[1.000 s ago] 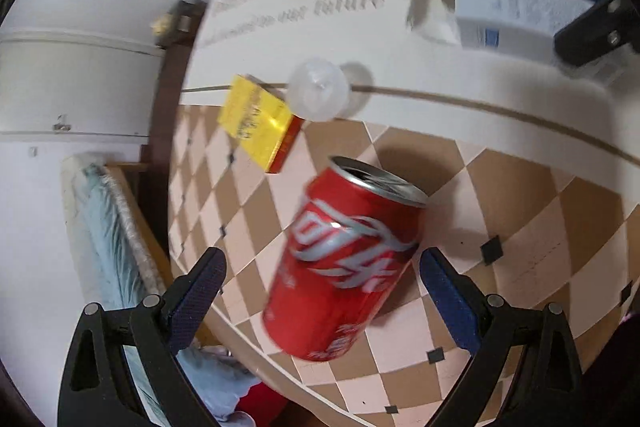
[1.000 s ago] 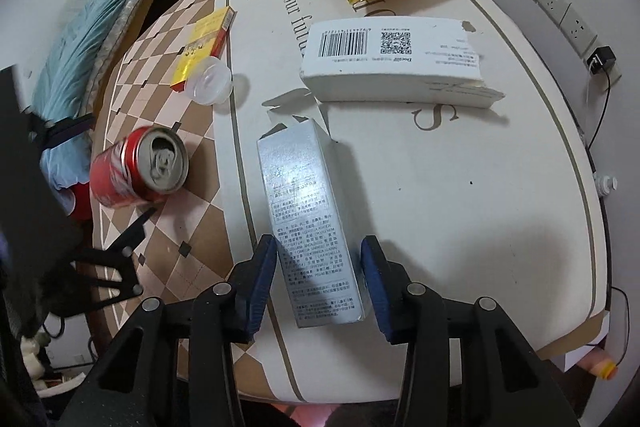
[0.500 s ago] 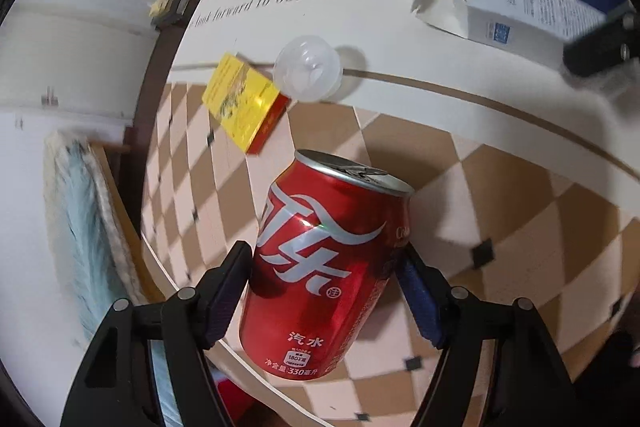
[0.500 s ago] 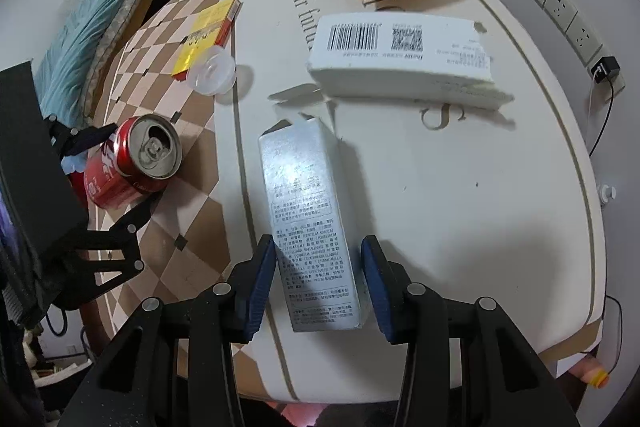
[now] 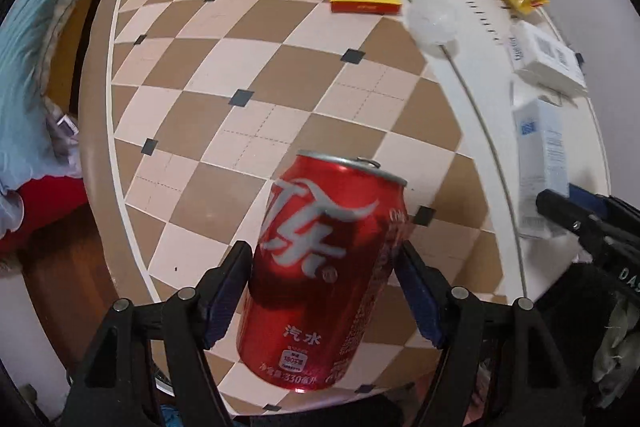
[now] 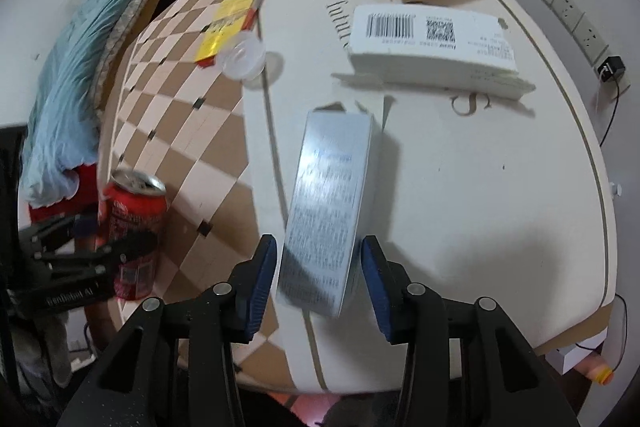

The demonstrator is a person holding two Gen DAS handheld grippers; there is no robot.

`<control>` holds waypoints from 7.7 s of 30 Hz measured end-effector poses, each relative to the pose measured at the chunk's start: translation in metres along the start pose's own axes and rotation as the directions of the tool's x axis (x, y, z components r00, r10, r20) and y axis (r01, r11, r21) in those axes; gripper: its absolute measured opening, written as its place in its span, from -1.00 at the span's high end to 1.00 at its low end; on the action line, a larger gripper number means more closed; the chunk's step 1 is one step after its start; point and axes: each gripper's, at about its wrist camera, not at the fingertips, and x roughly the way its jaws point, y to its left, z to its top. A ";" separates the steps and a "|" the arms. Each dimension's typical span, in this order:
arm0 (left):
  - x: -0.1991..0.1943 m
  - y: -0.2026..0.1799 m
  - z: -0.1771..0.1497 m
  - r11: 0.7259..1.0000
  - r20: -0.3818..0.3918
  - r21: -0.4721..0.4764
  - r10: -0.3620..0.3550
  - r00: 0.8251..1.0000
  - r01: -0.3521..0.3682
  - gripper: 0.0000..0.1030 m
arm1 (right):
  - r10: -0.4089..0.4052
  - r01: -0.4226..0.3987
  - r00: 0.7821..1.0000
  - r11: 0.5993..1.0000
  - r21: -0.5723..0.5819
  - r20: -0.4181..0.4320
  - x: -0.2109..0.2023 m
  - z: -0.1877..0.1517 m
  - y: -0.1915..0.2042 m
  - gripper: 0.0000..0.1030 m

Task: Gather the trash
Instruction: 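Grasp the red Coca-Cola can with the left tool while the right tool grasps the white box, then carry the Coca-Cola can and white box over the white trash bin, then open both tools to drop the can and white box into the bin, then move both tools back over the table, then grasp the clear plastic lid with the left tool while the right tool grasps the barcode box, then carry the plastic lid and barcode box over the white trash bin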

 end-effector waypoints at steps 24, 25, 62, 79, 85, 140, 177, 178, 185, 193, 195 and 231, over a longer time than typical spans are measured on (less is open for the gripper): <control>0.030 -0.016 -0.072 0.976 0.068 -0.217 0.046 0.997 -0.030 -0.30 | -0.107 0.099 0.994 0.969 -0.225 -0.025 0.016 -0.039 0.032 0.10; 0.031 -0.017 -0.072 0.976 0.073 -0.214 0.059 0.996 -0.043 -0.30 | -0.115 0.107 0.993 0.967 -0.229 -0.023 0.017 -0.040 0.033 0.10; -0.157 0.234 -0.278 0.710 0.375 -0.704 0.357 0.855 0.012 -0.27 | 0.270 -0.211 0.963 0.751 -0.625 0.000 -0.017 -0.149 0.369 0.24; 0.031 0.377 -0.351 0.436 0.243 -0.867 -0.056 0.968 0.242 -0.24 | 0.063 -0.211 0.967 0.748 -0.630 -0.248 0.181 -0.236 0.449 0.25; 0.032 0.380 -0.364 0.418 0.274 -0.862 -0.093 0.957 0.288 -0.40 | 0.075 -0.243 0.954 0.763 -0.599 -0.292 0.199 -0.232 0.446 -0.27; -0.175 0.193 -0.430 0.571 0.217 -0.809 0.512 0.831 -0.141 -0.94 | 0.316 -0.238 0.949 0.688 -0.685 -0.012 -0.082 -0.255 0.349 -0.99; 0.012 -0.038 0.046 0.920 0.200 -0.366 0.222 0.954 -0.138 -0.94 | -0.516 0.181 0.834 0.588 -0.789 -0.194 0.056 0.131 -0.001 -0.45; 0.013 -0.039 0.048 0.921 0.199 -0.363 0.223 0.954 -0.139 -0.94 | -0.490 0.159 0.845 0.613 -0.774 -0.215 0.057 0.133 -0.004 -0.36; 0.004 -0.043 0.055 0.928 0.231 -0.350 0.220 0.948 -0.130 -0.94 | -0.257 0.154 0.942 0.903 -0.400 -0.216 0.017 0.138 -0.053 -0.21; 0.006 -0.057 0.085 0.960 0.267 -0.273 0.135 0.954 -0.060 -0.93 | -0.071 0.069 0.995 0.997 0.028 0.064 -0.022 0.107 -0.107 -0.16; 0.009 -0.063 0.096 0.967 0.268 -0.244 0.134 0.954 -0.067 -0.93 | -0.069 0.063 0.992 0.996 0.066 0.101 -0.018 0.103 -0.110 -0.16; -0.169 -0.004 -0.041 0.941 0.548 -0.335 0.236 0.803 -0.049 0.29 | 0.127 -0.048 0.915 0.977 -0.208 0.384 -0.143 0.018 0.060 -0.02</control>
